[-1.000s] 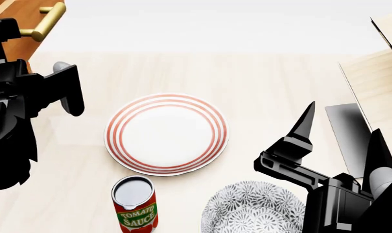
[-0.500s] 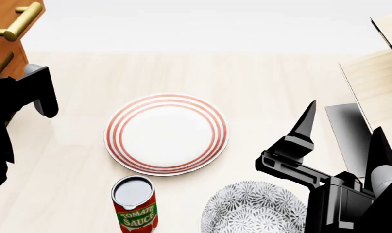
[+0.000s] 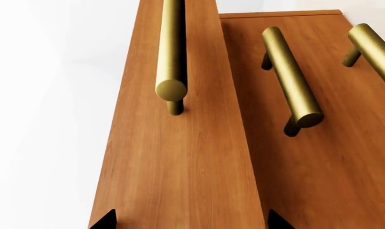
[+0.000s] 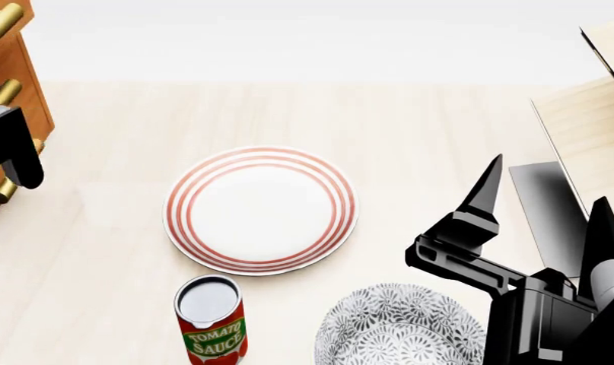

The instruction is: Close the top drawer of the cabinet.

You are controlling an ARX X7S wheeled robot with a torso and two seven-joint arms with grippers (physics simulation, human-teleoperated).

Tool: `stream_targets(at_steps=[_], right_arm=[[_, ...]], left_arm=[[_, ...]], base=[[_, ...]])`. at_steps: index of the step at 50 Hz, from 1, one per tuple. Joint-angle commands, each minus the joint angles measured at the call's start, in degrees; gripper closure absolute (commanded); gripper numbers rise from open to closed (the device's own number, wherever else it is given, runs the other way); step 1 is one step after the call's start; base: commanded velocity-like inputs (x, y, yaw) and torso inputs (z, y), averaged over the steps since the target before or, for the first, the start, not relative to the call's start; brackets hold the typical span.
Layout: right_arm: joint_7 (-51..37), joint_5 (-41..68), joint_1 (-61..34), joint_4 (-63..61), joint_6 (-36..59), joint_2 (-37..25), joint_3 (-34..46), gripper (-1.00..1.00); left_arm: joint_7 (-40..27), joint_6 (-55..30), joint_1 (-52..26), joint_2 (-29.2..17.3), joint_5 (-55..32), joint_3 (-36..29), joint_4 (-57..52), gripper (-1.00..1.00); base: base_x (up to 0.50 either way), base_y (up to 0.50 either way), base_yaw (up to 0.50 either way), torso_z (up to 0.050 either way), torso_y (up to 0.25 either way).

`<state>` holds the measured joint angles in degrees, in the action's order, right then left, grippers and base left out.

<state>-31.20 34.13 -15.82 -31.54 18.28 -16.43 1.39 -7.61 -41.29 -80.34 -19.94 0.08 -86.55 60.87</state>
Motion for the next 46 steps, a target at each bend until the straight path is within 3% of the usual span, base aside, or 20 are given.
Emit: stream_targets(at_steps=[1, 34, 46], right_arm=[[-0.24, 0.22, -0.19, -0.06, 0.02, -0.23, 0.23, -1.0], [-0.4, 0.76, -0.55, 0.07, -0.43, -1.08, 0.54, -1.0], [-0.59, 1.06, -0.69, -0.11, -0.44, -1.39, 0.62, -1.0]], left_arm=[[-0.13, -4.27, -0.13, -5.35, -0.79, 1.59, -5.26, -1.0], [-2.38, -13.17, 2.09, -16.94, -3.12, 5.37, -18.26, -1.0], [-2.92, -14.26, 3.54, -18.51, -3.72, 6.03, -20.29, -1.0]], base=[[0.0, 0.0, 0.0, 0.0, 0.0], [0.0, 0.0, 0.0, 0.0, 0.001], [0.0, 0.0, 0.01, 0.0, 0.001]])
